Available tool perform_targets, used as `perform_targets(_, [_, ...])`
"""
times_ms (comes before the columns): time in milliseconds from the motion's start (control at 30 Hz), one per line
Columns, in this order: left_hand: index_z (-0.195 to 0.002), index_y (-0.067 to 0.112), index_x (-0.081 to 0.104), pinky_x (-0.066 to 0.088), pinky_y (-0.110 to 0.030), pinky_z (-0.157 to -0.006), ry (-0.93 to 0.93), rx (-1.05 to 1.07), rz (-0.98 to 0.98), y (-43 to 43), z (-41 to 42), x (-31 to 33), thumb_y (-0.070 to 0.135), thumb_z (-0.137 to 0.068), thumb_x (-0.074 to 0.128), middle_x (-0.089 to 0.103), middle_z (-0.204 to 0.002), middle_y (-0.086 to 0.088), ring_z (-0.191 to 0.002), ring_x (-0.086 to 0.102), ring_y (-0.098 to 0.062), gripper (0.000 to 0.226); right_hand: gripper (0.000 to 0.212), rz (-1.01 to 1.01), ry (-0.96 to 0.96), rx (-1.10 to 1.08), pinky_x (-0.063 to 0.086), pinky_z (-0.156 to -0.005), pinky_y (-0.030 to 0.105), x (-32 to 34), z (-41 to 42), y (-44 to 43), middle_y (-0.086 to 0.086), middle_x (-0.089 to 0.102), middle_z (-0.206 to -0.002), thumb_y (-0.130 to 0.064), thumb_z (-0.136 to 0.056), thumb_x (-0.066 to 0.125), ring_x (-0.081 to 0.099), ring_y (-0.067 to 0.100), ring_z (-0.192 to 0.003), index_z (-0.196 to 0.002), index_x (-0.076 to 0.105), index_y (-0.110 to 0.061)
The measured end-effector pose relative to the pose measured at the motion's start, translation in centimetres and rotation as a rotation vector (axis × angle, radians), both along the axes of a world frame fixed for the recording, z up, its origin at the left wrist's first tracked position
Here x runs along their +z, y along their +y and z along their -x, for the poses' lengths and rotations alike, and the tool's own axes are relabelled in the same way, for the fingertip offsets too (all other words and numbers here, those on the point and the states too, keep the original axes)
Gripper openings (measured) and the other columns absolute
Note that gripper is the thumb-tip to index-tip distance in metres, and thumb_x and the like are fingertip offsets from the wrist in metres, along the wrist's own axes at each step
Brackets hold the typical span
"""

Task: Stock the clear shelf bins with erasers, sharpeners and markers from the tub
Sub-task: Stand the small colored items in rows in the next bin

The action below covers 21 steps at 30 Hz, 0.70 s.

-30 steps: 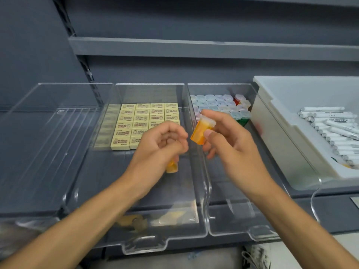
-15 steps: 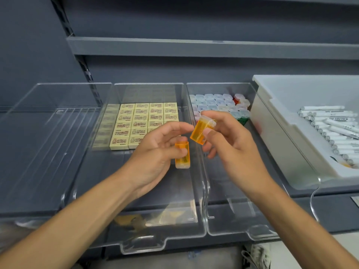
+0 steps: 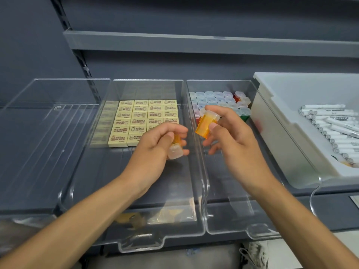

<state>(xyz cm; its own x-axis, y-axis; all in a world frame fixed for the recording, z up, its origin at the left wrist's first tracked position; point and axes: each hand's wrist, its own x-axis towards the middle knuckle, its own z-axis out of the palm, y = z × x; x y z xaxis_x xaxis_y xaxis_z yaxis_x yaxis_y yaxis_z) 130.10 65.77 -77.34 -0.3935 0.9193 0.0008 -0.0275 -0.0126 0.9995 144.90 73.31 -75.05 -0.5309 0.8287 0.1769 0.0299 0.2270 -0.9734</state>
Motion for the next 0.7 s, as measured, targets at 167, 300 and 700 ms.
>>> perform_targets(167, [-0.104, 0.017, 0.061, 0.043, -0.013, -0.057, 0.123, 0.018, 0.054, -0.2, -0.3, -0.5, 0.004, -0.103, 0.034, 0.06, -0.078, 0.007, -0.071, 0.052, -0.005, 0.03, 0.03, 0.259, 0.085, 0.075, 0.046, -0.054, 0.029, 0.0, 0.2, 0.6, 0.008, 0.066, -0.078, -0.014, -0.089, 0.04, 0.055, 0.017, -0.057, -0.103, 0.066, -0.019])
perform_targets(300, [-0.091, 0.035, 0.065, 0.042, -0.019, -0.069, 0.031, -0.065, 0.092, -0.1, 0.0, -0.6, 0.015, -0.073, 0.053, 0.051, -0.084, 0.01, -0.077, 0.049, -0.005, 0.029, 0.031, 0.43, 0.193, 0.152, 0.03, -0.046, 0.027, 0.2, 0.0, 0.7, 0.006, 0.059, -0.072, -0.024, -0.092, 0.036, 0.038, 0.015, -0.05, -0.104, 0.061, -0.01])
perform_targets(700, [-0.108, 0.04, 0.064, 0.047, -0.035, -0.099, 0.065, -0.158, 0.076, -0.2, -0.2, -1.1, 0.019, -0.081, 0.064, 0.059, -0.108, 0.006, -0.105, 0.061, -0.016, 0.034, 0.009, 0.391, 0.273, 0.001, 0.042, -0.054, 0.025, 0.8, -0.1, 1.3, 0.014, 0.072, -0.101, -0.009, -0.096, 0.045, 0.05, 0.015, -0.06, -0.099, 0.054, -0.009])
